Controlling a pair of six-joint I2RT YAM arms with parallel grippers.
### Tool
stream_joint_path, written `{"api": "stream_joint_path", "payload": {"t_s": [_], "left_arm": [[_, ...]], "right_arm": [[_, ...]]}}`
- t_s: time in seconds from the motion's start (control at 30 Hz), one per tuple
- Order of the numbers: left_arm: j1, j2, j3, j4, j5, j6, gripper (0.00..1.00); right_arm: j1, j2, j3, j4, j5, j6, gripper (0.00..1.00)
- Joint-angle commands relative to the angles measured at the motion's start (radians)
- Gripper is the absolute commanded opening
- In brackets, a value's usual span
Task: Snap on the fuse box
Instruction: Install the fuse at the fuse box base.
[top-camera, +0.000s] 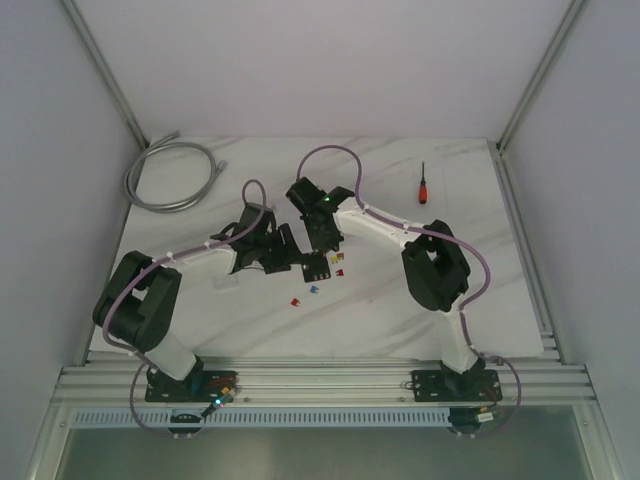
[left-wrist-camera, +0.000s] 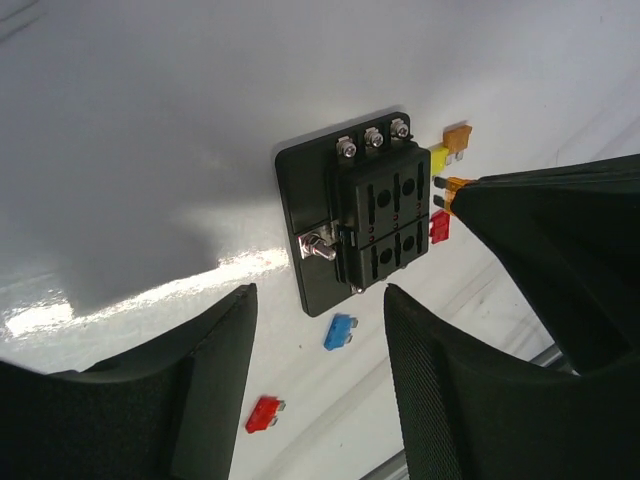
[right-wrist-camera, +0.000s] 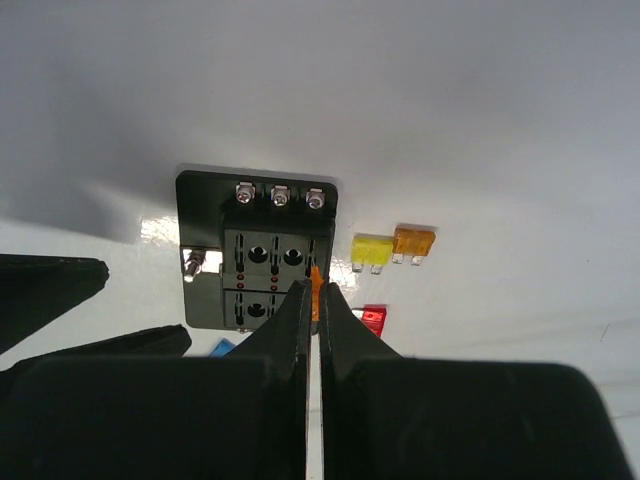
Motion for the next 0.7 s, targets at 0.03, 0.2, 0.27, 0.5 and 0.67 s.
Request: {"api": "stream_joint_path", "payload": {"t_s": [0.03,0.2,0.27,0.5,0.67], "left_arm": [[-0.007,0.035,0.025,0.032,0.025,-0.029,0.60],[-0.006,0.058,0.027,0.047,0.034,-0.040,0.55],[-0.007,0.064,0.029,0.052,0.040,-0.044,0.53],[-0.009,0.079,0.027,0.059,0.046,-0.057,0.49],[-0.012,0.085,0.025,0.063,0.050,-0.067,0.47]], "right_arm": [[0.010,0.027,0.000,-0.008,0.017,0.003,0.00],[0.010,0.031,-0.005,0.004,0.014,0.004,0.00],[0.010,0.030,-0.010,0.008,0.015,0.004,0.00],[0.013,0.025,-0.045,0.025,0.026,0.013,0.00],[0.015,0.018,-0.062,0.037,0.041,0.021,0.00]]}}
